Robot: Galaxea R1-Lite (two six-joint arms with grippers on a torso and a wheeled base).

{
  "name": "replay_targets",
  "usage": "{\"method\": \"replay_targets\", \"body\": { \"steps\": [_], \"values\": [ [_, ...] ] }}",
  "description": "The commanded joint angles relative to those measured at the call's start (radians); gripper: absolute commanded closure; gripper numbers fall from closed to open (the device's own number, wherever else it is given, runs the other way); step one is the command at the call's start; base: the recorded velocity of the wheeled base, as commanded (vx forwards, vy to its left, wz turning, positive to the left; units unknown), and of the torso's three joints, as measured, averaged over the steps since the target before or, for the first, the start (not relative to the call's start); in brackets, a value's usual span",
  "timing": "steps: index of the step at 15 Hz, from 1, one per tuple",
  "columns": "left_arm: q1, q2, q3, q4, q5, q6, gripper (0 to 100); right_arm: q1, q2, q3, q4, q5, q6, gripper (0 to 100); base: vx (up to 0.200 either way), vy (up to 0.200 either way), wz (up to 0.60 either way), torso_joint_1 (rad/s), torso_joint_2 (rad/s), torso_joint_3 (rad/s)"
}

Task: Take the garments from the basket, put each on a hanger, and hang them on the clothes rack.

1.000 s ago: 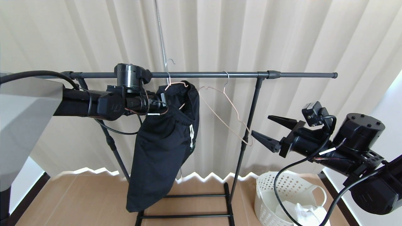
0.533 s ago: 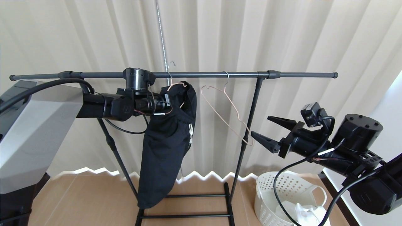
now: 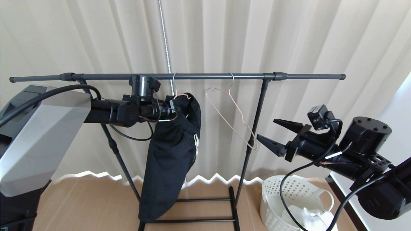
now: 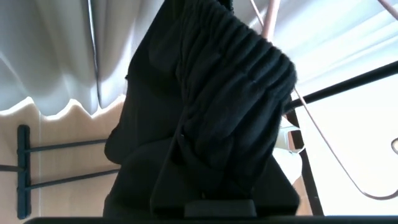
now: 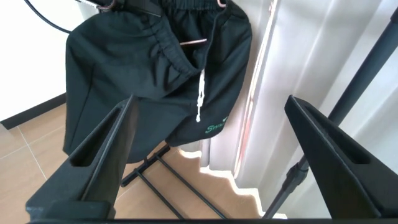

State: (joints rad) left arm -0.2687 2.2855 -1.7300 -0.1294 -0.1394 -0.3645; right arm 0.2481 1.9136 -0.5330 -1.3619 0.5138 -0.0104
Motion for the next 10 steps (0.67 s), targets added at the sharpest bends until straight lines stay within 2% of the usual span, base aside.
{"method": "replay_targets", "body": {
  "steps": [1, 5, 8, 10],
  "values": [
    [-0.001, -0.009, 0.01, 0.002, 0.001, -0.001, 0, 0.0, -0.002, 0.002, 0.0, 0.0, 0.0, 0, 0.0, 0.0, 0.0, 0.0, 0.0, 0.0],
    [-0.001, -0.153, 0.127, 0.002, 0.0, 0.006, 0, 0.0, -0.007, 0.002, -0.002, 0.0, 0.0, 0, 0.0, 0.0, 0.0, 0.0, 0.0, 0.0],
    [0.0, -0.411, 0.368, -0.001, 0.0, 0.01, 0, 0.007, -0.053, -0.004, 0.017, -0.012, 0.006, 0, 0.0, 0.0, 0.0, 0.0, 0.0, 0.0],
    [0.006, -0.589, 0.555, -0.003, 0.0, 0.05, 0, 0.022, -0.076, -0.059, 0.119, -0.149, 0.01, 0, 0.0, 0.0, 0.0, 0.0, 0.0, 0.0]
  ]
}}
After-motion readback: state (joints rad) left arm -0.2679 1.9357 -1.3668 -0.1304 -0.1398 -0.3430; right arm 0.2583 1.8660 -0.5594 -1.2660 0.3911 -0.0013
